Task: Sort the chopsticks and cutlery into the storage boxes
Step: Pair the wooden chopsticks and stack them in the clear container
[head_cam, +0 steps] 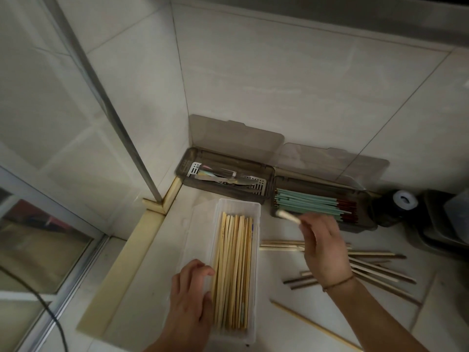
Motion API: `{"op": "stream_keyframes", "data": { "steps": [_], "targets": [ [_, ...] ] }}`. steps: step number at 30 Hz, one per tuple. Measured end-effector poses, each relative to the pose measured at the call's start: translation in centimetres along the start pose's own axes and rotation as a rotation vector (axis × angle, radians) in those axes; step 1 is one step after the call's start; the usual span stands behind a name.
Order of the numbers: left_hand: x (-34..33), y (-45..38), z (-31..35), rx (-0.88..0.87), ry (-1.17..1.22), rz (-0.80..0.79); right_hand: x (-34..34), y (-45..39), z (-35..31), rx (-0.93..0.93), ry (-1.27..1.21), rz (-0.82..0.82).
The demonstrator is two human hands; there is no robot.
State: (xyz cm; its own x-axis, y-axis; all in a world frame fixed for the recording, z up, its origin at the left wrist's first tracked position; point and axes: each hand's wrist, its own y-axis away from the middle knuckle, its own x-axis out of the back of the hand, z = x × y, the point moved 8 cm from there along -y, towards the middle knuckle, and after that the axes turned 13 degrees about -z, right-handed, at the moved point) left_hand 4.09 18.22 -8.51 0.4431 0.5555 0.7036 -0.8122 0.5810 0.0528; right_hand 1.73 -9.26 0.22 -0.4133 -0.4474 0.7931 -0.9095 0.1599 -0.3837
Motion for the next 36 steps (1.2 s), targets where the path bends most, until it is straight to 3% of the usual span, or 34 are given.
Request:
{"op": "stream_keyframes", "data": {
  "steps": [4, 6, 14, 19, 22, 25, 28, 30, 33, 36],
  "targets": [
    [-0.1, 0.0, -0.1, 0.011, 0.011, -0.005, 2.6, -1.3, -5.7, 0.015, -0.502, 0.143],
    [-0.1, 0.1, -0.1, 0.016, 0.012, -0.008, 1.5, -1.9, -7.5, 0.031, -0.553, 0.102],
    [0.2, 0.1, 0.2, -0.013, 0.016, -0.003, -9.0, -0.5, -9.1, -0.065, 0.304, -0.497],
    [0.3, 0.2, 0.3, -0.008, 0.017, 0.001, -11.9, 0.3, -8.2, -0.071, 0.66, -0.795],
    [0.1, 0.1, 0.2, 0.001, 0.022, -0.012, -12.3, 0.7, -8.3, -0.07, 0.743, -0.907],
    [0.1, 0.1, 0.2, 0.011, 0.025, -0.021, -12.2, 0.8, -8.9, -0.003, 0.638, -0.84],
    [0.2, 0.1, 0.4, -0.002, 0.022, -0.021, -9.1, 0.6, -8.2, 0.095, 0.194, -0.434],
    [0.3, 0.1, 0.4, -0.002, 0.03, -0.024, -6.4, 0.8, -4.9, 0.0, 0.041, -0.222],
    [0.3, 0.1, 0.4, 0.008, 0.024, -0.023, -5.3, 1.5, 1.9, -0.238, 0.114, -0.217],
    [0.2, 0.2, 0.5, 0.004, 0.023, -0.024, -6.4, 2.4, 5.5, -0.233, 0.249, -0.404]
  ]
}}
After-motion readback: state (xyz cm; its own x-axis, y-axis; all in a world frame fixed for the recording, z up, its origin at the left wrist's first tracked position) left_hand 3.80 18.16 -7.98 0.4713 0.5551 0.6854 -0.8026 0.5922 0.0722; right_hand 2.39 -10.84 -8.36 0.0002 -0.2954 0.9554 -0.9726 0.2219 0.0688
